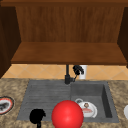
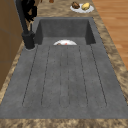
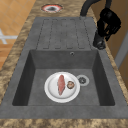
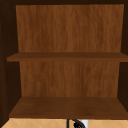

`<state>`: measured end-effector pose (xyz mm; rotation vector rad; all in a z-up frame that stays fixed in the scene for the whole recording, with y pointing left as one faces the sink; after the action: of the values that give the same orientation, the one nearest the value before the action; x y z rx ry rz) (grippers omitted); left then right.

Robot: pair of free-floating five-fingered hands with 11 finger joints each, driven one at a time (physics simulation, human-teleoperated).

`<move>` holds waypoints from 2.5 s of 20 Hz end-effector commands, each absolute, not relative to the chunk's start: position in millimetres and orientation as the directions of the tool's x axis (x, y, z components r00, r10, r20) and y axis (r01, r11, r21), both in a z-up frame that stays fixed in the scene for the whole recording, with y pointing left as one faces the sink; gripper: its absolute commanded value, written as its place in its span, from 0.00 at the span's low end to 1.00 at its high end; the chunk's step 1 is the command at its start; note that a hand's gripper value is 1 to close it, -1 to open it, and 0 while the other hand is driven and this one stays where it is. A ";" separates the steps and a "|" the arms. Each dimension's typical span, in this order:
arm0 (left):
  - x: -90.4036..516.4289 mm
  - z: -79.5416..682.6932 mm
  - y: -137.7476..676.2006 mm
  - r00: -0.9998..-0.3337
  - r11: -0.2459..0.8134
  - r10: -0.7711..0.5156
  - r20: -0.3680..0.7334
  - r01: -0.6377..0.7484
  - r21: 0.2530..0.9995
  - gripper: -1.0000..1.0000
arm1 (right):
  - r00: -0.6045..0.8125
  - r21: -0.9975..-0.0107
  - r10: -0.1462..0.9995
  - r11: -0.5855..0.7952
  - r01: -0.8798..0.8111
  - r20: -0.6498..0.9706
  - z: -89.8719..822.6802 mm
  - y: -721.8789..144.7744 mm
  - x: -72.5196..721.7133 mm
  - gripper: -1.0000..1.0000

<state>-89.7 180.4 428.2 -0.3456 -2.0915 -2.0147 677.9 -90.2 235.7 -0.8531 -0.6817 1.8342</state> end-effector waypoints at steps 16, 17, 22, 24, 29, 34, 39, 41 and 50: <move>-89.7 428.2 180.4 -0.949 0.034 0.019 0.315 0.315 0.948 0.50 | -0.288 -0.760 0.946 -0.298 -0.578 -0.152 254.6 -99.0 680.1 0.00; -89.7 428.2 180.4 -0.949 0.034 0.019 0.315 0.315 0.948 0.50 | -0.290 -0.763 0.948 -0.286 -0.579 -0.135 254.5 -104.3 678.8 0.00; -89.7 428.2 180.4 -0.949 0.034 0.019 0.315 0.315 0.948 0.50 | -0.327 -0.755 0.936 -0.309 -0.578 -0.132 239.6 -120.4 677.3 0.00; -89.7 428.2 180.4 -0.949 0.034 0.019 0.315 0.315 0.948 0.50 | -0.327 -0.750 0.932 -0.326 -0.576 -0.154 226.8 -120.0 679.3 0.00; -89.7 428.2 180.4 -0.949 0.034 0.019 0.315 0.315 0.948 0.50 | -0.301 -0.737 0.934 -0.339 -0.585 -0.190 200.7 -118.9 687.9 0.00; -89.7 428.2 180.4 -0.949 0.034 0.019 0.315 0.315 0.948 0.50 | -0.303 -0.726 0.934 -0.339 -0.598 -0.187 178.0 -111.8 699.4 0.00; -89.7 428.2 180.4 -0.949 0.034 0.019 0.315 0.315 0.948 0.50 | -0.296 -0.704 0.941 -0.323 -0.632 -0.166 165.2 -106.3 702.6 0.00; -89.7 428.2 180.4 -0.949 0.034 0.019 0.315 0.315 0.948 0.50 | -0.294 -0.696 0.943 -0.318 -0.644 -0.158 160.1 -103.9 702.2 0.00; -89.7 428.2 180.4 -0.949 0.034 0.019 0.315 0.315 0.948 0.50 | -0.287 -0.669 0.948 -0.300 -0.680 -0.134 152.4 -101.3 703.9 0.00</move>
<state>-89.7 180.4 428.2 -0.3456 -2.0915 -2.0147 698.0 -103.5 163.6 -0.6394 -0.6083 1.8107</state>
